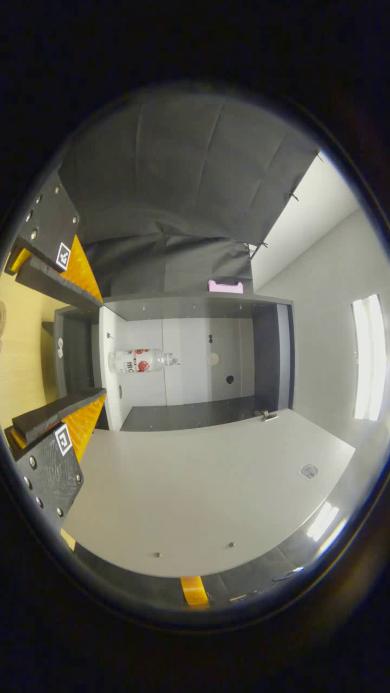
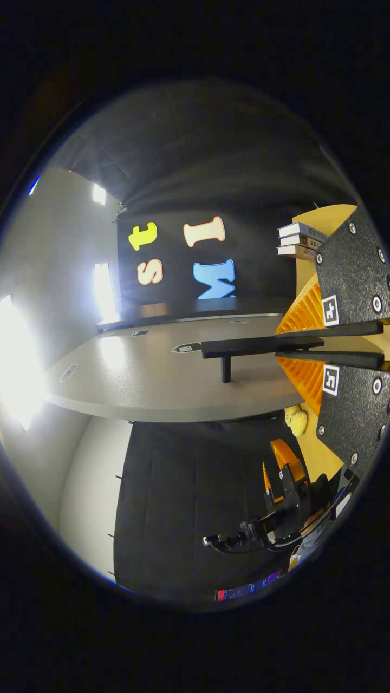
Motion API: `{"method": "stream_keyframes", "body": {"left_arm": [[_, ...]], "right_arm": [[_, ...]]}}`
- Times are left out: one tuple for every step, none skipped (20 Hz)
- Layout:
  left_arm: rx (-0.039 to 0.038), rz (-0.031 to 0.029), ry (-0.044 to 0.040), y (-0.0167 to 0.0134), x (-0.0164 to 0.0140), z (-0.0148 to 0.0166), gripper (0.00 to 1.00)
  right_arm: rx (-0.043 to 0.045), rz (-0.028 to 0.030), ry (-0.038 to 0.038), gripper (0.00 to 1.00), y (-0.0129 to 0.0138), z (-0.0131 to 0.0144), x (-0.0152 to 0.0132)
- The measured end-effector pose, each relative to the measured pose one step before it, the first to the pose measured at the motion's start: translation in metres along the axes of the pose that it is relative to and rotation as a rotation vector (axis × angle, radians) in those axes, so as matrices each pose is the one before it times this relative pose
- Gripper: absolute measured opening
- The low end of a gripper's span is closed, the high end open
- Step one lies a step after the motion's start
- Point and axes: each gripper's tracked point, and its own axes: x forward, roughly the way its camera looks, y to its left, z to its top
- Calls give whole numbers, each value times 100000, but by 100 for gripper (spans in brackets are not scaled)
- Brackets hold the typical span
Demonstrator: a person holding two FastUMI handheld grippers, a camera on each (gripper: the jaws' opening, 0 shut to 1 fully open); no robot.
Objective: Open the cabinet door with the right hand, grasp the bottle in the cabinet with the left hand and place it on the coaster, then close the cabinet door with the right hand.
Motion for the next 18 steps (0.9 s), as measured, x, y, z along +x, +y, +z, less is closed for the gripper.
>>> {"method": "stream_keyframes", "body": {"left_arm": [[487, -509, -580, -34, 696, 368, 88], [-249, -864, -460, -280, 979, 305, 88], [-1037, -1106, -61, -400, 1061, 78, 87], [-1553, -1202, 0, -270, 1119, 93, 87], [-1724, -1280, -97, -53, 1349, -16, 87], [-1283, -1151, 89, -63, 1431, -1, 87], [-797, -1473, 355, 78, 1313, -23, 88], [-362, -1299, 504, -43, 1404, -118, 87], [-150, -1516, 448, 24, 1467, -221, 87], [152, -1625, 1001, -41, 1356, -362, 88], [221, -1112, 1000, 178, 1428, -512, 87], [202, -369, 399, 313, 1382, -200, 87], [-189, -112, -133, 385, 1415, -28, 87], [-645, -235, -148, 389, 1436, -160, 87], [-622, -343, 347, 173, 1158, -388, 88], [-560, -732, 585, 188, 1431, -433, 88], [-260, -819, 1501, 414, 1437, -826, 88], [-343, -822, 1258, 252, 1396, -701, 87]], "right_arm": [[972, -1419, -360, 13, -414, -155, -1037], [303, -1795, -8, 15, -787, -92, -528], [-70, -2952, -38, 19, -1224, -34, -399], [-415, -3307, -28, 32, -1072, -256, 345], [-443, -4176, -162, 45, -970, -147, -494], [-1223, -4157, -78, 74, -784, -268, -498], [-1588, -4656, 30, 81, -929, -199, -427], [-1781, -4757, 293, 90, -960, -353, -222], [-1197, -4440, 120, 93, -925, -302, -179], [-406, -3716, 533, 94, -555, -420, 198], [503, -2716, 562, 91, -384, -371, 6], [867, -2248, 935, 94, -54, -363, 67], [852, -2026, 1201, 94, -241, -420, -116], [519, -2143, 1119, 94, -226, -490, 31], [122, -2213, 797, 94, -392, -299, -100], [-41, -2340, 734, 94, -291, -327, 99], [22, -2132, 754, 94, -253, -235, -87], [139, -1933, 665, 94, -48, -364, 77]]}}
